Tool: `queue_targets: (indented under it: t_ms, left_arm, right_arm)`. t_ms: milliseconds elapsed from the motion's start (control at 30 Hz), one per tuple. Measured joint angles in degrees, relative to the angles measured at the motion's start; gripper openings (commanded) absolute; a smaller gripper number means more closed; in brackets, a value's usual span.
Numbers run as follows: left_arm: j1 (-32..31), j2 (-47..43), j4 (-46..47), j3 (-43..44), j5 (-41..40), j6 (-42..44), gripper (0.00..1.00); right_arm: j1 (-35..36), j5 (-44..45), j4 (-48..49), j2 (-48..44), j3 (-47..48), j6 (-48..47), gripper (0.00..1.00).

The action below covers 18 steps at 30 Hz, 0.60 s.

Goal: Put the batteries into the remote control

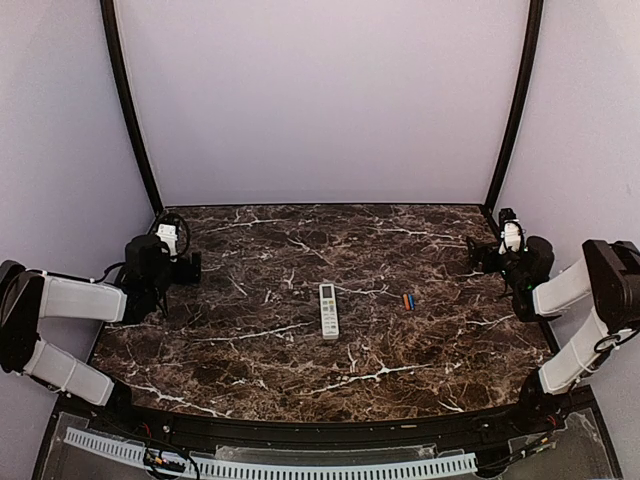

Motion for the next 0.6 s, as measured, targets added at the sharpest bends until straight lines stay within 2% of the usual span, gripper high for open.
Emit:
queue_targets:
  t_ms: [133, 233, 367, 467, 533, 600]
  left_arm:
    - [0.00, -0.70, 1.09, 0.00, 1.42, 1.36, 0.99]
    - [0.04, -4.79, 1.14, 0.00, 5.73, 3.67, 0.99]
    - [0.04, -14.34, -0.66, 1.29, 14.12, 6.43, 0.99]
    - [0.04, -18.82, -5.51, 7.43, 19.87, 6.78, 0.97]
    - [0.04, -20.24, -8.83, 11.98, 21.90, 5.22, 0.96]
    - [0.04, -21.11, -12.28, 16.11, 23.65, 2.43, 0.95]
  right_arm:
    - [0.00, 0.02, 0.00, 0.00, 0.00, 0.02, 0.99]
    - [0.00, 0.22, -2.80, -1.22, 0.52, 0.15, 0.99]
    - [-0.07, -1.22, -18.99, -10.47, 7.76, 2.60, 0.97]
    - [0.42, -5.46, -28.20, -15.50, 17.55, 8.17, 0.98]
    - [4.13, -5.51, -36.04, -17.18, 24.98, 11.74, 0.99]
    - [10.82, -2.19, -43.43, -17.44, 31.01, 13.70, 0.98]
